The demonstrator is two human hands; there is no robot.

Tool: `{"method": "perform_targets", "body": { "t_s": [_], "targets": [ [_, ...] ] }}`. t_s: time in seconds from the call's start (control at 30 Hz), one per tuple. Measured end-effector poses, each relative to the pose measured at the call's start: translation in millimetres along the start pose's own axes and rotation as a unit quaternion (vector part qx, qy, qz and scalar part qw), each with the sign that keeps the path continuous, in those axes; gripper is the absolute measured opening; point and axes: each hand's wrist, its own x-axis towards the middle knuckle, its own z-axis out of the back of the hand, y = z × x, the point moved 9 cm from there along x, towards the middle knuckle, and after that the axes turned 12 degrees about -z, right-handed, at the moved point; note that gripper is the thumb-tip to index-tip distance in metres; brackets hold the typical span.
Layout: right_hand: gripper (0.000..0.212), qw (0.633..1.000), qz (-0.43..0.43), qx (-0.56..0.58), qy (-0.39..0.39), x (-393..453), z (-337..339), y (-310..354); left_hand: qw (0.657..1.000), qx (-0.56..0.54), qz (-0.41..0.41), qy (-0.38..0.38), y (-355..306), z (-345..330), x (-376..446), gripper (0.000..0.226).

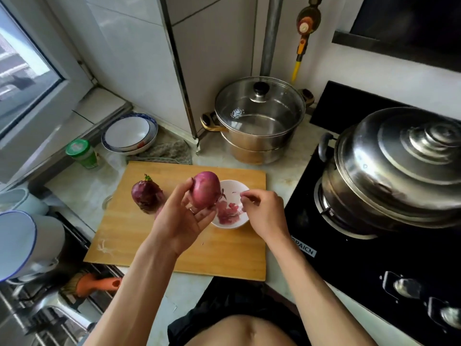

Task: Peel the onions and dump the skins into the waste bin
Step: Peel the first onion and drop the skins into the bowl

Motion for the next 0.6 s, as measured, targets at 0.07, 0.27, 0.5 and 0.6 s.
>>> {"method": "perform_targets", "body": {
  "t_s": [0.07, 0.27, 0.5, 0.6],
  "targets": [
    [0.014, 1.000, 0.012, 0.016, 0.011, -3.2, 5.8, 8.0, 0.999, 0.010, -0.040, -0.014, -1.3, -2.2, -0.6, 0.049],
    [0.032, 0.985, 0.115, 0.087, 0.094, -30.1, 6.6, 49.9, 0.991, 0.044, -0.125, -0.019, -11.1, -7.7, -10.6, 0.066],
    [0.042, 0.957, 0.282, 0.010, 0.061, -46.4, 15.3, 81.4, 0.985, 0.097, -0.140, -0.018, -16.8, -18.3, -29.5, 0.064],
    [0.036, 0.939, 0.337, -0.021, 0.067, -50.7, 12.7, 88.1, 0.985, 0.112, -0.128, -0.022, -15.3, -18.1, -31.9, 0.062]
  ]
}}
